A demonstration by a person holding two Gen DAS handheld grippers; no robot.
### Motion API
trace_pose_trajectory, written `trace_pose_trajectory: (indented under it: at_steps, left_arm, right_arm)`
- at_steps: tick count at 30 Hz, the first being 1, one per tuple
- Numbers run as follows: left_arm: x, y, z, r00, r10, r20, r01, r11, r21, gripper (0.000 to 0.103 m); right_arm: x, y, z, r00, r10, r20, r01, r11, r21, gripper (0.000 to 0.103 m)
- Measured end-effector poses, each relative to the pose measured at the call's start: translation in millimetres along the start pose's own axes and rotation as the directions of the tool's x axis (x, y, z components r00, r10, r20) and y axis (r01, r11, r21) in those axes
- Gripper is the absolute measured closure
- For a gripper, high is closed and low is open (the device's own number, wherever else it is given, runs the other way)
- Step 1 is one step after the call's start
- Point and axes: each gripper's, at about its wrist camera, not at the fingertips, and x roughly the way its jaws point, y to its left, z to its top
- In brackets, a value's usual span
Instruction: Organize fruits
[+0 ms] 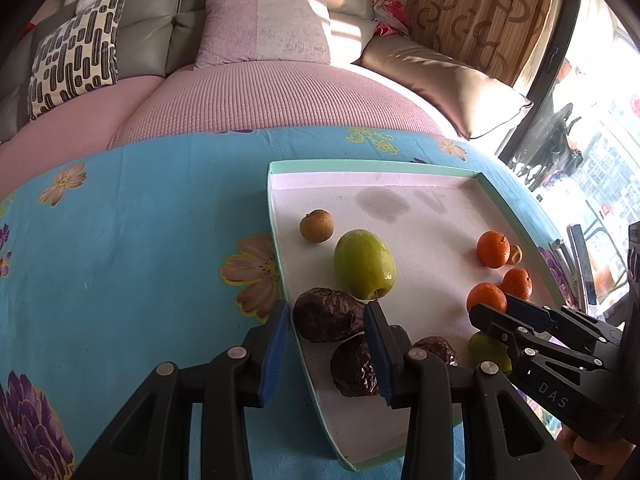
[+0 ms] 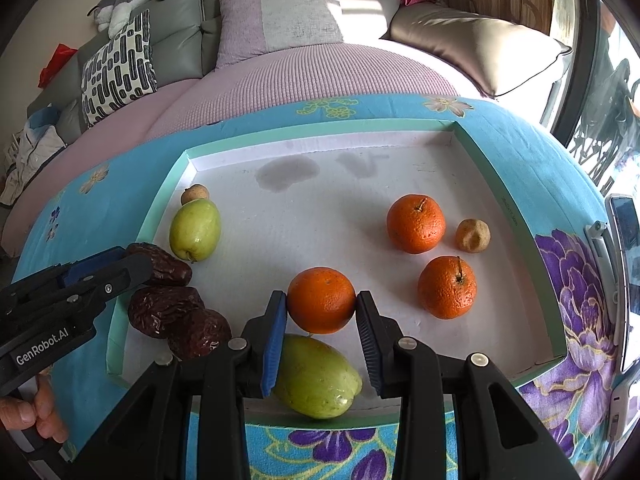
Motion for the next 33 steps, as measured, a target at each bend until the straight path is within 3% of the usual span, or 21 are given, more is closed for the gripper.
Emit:
trace_pose_trajectory:
  at_steps: [3,8,13,16,18,19,20,22,30,33]
  left_arm:
    - [-2.2,3.8,-0.6,1.0,-0.013,0.001,0.013,0.999,-0.035,0.051]
    - [-16.6,4.1,-2.3,1.0,0.01,0.029,-0.009,0.999,-0.034,0.049]
    - [-30.4,10.8,-9.1,0.998,0.058,0.036,-0.055,0.996,-0.065,0.029]
    - [-36.2,19.2,-15.0,0.991,0.13,0.034,-0.126,0.988,-0.089,0.015]
    - [-39.9,24.9,-20.8,0.984,0.176,0.036,-0.172,0.981,-0.092,0.002]
    - [-42.4,27.8,-23.8,0.981,0.188,0.039,-0.184,0.978,-0.093,0.0]
    - [-45.0,30.7,-26.5,0.98,0.197,0.042,-0.192,0.977,-0.093,0.0]
    - [-51.9,37.2,-30.8,0.974,0.219,0.055,-0.213,0.972,-0.101,0.0]
    - [-71.8,58.6,-64.1,0.952,0.302,0.049,-0.294,0.947,-0.128,0.0]
    - [-79.2,61.7,-76.2,0.953,0.3,0.053,-0.291,0.948,-0.128,0.0]
  right_arm:
    - [-2.2,0.3,-1.3,1.0,-0.001,0.008,0.001,1.0,-0.004,0.066]
    - [-10.7,0.4,-1.1,1.0,-0.009,0.025,0.009,1.0,-0.006,0.065]
    - [-20.3,4.6,-3.9,0.999,-0.022,0.028,0.022,0.999,-0.029,0.063]
    - [-26.3,6.7,-6.9,0.999,-0.034,0.041,0.035,0.999,-0.031,0.032]
    - [-30.7,8.1,-9.9,0.998,-0.031,0.054,0.032,0.999,-0.028,0.03]
    - [-32.4,8.8,-11.9,0.998,-0.029,0.057,0.03,0.999,-0.024,0.025]
    - [-33.8,10.1,-14.2,0.998,-0.027,0.058,0.028,0.999,-0.02,0.018]
    - [-36.9,14.9,-18.8,0.998,-0.025,0.064,0.027,0.999,-0.028,0.013]
    - [-44.3,36.5,-42.4,0.996,-0.032,0.078,0.038,0.996,-0.08,0.01]
    - [-46.9,41.3,-50.5,0.996,-0.042,0.079,0.049,0.995,-0.086,0.01]
